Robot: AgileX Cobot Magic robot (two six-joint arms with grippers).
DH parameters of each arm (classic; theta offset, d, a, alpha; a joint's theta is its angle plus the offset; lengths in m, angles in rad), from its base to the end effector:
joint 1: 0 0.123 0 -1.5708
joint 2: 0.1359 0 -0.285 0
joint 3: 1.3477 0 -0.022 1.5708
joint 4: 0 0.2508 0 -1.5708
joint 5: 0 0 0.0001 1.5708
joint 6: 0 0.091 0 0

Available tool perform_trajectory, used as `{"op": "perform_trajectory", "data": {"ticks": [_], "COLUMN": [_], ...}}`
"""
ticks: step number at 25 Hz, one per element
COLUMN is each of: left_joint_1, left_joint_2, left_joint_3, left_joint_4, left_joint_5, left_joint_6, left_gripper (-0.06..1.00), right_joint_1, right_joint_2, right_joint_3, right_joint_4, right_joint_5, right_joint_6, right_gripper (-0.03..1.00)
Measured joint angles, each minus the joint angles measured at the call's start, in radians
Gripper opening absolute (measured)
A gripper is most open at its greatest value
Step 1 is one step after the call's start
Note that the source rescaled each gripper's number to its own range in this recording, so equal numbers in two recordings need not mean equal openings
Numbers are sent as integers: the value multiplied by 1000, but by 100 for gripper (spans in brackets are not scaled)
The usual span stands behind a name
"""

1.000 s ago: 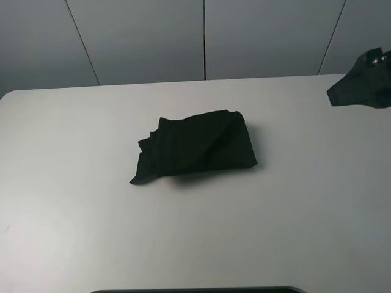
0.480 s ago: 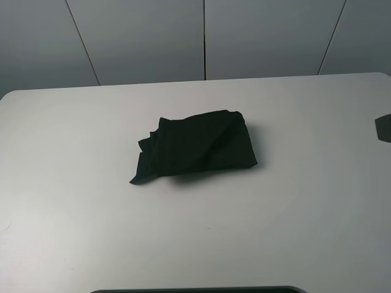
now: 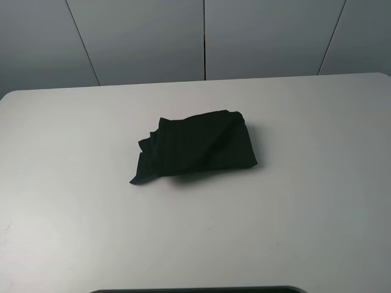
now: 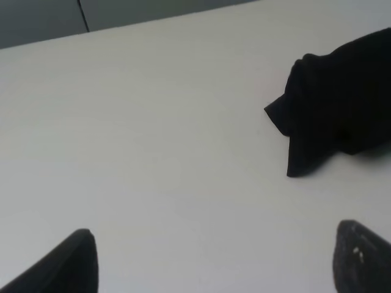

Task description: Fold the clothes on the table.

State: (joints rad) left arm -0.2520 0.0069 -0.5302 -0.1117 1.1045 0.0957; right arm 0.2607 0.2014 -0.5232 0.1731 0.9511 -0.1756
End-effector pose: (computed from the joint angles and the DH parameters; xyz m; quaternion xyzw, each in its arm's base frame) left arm -0.0114 -0.0064 0.2825 0.1522 0.8436 -0.0955 0.5061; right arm 0.0256 0.0200 0.2912 -0.1788 0.8488 0.1067 0.4860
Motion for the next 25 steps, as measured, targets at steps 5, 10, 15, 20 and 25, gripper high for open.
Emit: {"op": "perform_trajectory", "data": {"ticks": [5, 10, 15, 20, 25], "left_joint_1": [0, 0, 0, 0, 0], "left_joint_2": [-2, -7, -7, -7, -7], "left_joint_3": [0, 0, 0, 15, 18], "left_joint_4": [0, 0, 0, 0, 0], "left_joint_5": [2, 2, 2, -15, -15], "left_joint_6": [-7, -7, -7, -7, -7], "left_gripper": [100, 100, 100, 100, 100], "right_joint_1": [0, 0, 0, 0, 0], "right_joint_2": [-68, -75, -75, -75, -75], "right_joint_3": [0, 3, 8, 8, 8], "right_joint_4": [0, -6, -4, -4, -4], "right_joint_5": [21, 146, 151, 151, 151], "right_joint_6": [0, 0, 0, 0, 0], "right_gripper": [100, 100, 100, 100, 100]}}
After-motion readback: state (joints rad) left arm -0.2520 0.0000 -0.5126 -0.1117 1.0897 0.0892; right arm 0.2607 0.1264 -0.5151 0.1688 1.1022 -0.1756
